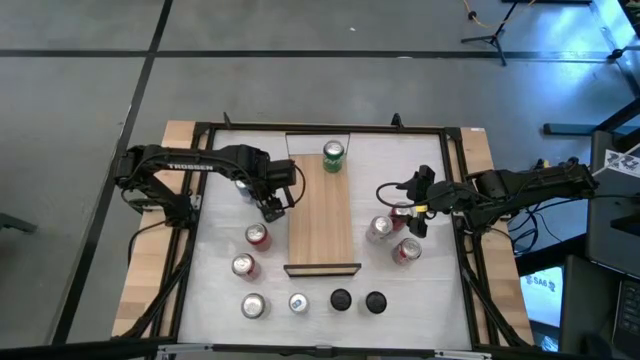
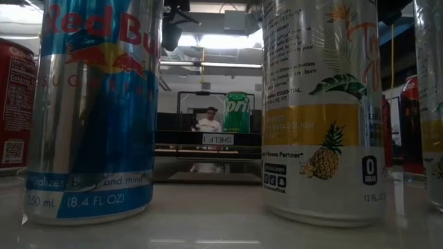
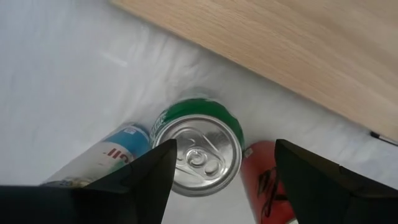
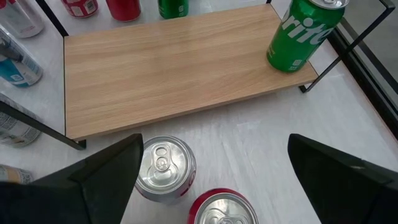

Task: Place canned beverage on shelf
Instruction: Put the green soda can on the shelf aligned with the other green soda can

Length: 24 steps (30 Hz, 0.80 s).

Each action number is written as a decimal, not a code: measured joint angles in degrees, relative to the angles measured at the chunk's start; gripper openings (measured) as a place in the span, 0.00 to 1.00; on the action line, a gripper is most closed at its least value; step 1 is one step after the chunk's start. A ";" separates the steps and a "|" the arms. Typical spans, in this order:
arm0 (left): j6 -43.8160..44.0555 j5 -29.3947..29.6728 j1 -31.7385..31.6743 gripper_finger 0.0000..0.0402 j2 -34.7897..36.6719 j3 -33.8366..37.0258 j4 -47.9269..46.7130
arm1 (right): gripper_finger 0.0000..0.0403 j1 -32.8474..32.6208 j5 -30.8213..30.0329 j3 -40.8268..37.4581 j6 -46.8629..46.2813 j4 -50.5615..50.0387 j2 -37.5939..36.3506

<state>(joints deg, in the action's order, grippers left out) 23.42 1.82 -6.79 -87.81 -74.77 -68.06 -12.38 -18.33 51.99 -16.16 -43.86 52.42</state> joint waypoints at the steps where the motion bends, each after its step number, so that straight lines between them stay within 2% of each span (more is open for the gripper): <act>1: -0.49 0.10 0.00 0.65 0.00 -0.02 -0.01 | 0.98 0.00 0.00 0.00 0.00 -0.01 0.00; 24: -1.55 1.34 -0.04 0.65 0.07 -0.08 0.71 | 0.98 0.00 0.00 0.00 0.00 -0.02 0.00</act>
<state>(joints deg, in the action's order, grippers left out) 21.87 3.15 -6.83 -87.74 -74.85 -67.35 -12.38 -18.33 51.99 -16.16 -43.88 52.42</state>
